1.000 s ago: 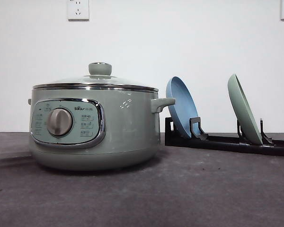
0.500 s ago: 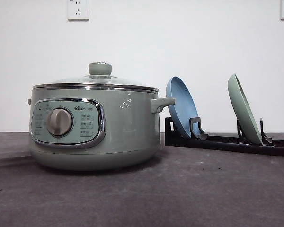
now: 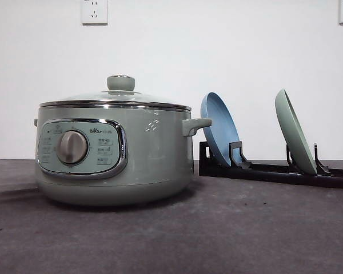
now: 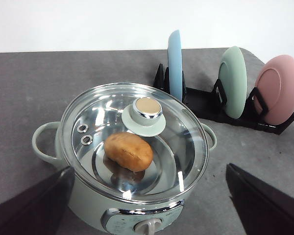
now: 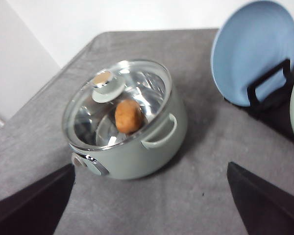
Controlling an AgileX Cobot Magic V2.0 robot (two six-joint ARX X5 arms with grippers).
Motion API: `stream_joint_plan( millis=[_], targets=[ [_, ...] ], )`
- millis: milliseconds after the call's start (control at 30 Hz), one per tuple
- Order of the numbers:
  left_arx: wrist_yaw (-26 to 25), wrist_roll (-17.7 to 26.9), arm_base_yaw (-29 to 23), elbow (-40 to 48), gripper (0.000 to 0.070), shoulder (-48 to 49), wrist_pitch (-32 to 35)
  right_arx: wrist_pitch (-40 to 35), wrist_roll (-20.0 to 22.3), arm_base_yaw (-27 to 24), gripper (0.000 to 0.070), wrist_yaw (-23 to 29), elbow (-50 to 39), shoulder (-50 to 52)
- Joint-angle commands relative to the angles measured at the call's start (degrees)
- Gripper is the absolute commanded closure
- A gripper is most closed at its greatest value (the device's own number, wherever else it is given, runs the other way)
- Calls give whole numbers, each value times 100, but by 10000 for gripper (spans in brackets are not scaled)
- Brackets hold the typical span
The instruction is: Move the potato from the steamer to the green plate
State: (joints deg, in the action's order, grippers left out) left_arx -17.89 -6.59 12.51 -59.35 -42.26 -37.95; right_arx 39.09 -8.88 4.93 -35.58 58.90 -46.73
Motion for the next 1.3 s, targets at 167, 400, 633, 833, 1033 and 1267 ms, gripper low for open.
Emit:
stream_joint_plan(
  millis=[167,400,633,833,1033,1267],
  targets=[
    [-22,-13,15,-133,64,-31,142,-51,-229,20,63,339,517,-1152],
    [-22,-11,15,-133,64,-31,186,-363,-234,17,63,771,1177,-2498],
    [-20,-8,45,-133,64,-31,186,-756,-232,13,78,1248,1806,-3676],
    [-20,13,117,-133,64,-33,184,-1289,-421,-34,83,1642,2047,-4285],
    [-20,106,191,-133,66,-44,184,-1844,-814,-205,94,1606,2067,-4625],
    [-20,147,229,-133,68,-57,184,-2231,-1081,-395,256,1394,2067,-4882]
  ],
)
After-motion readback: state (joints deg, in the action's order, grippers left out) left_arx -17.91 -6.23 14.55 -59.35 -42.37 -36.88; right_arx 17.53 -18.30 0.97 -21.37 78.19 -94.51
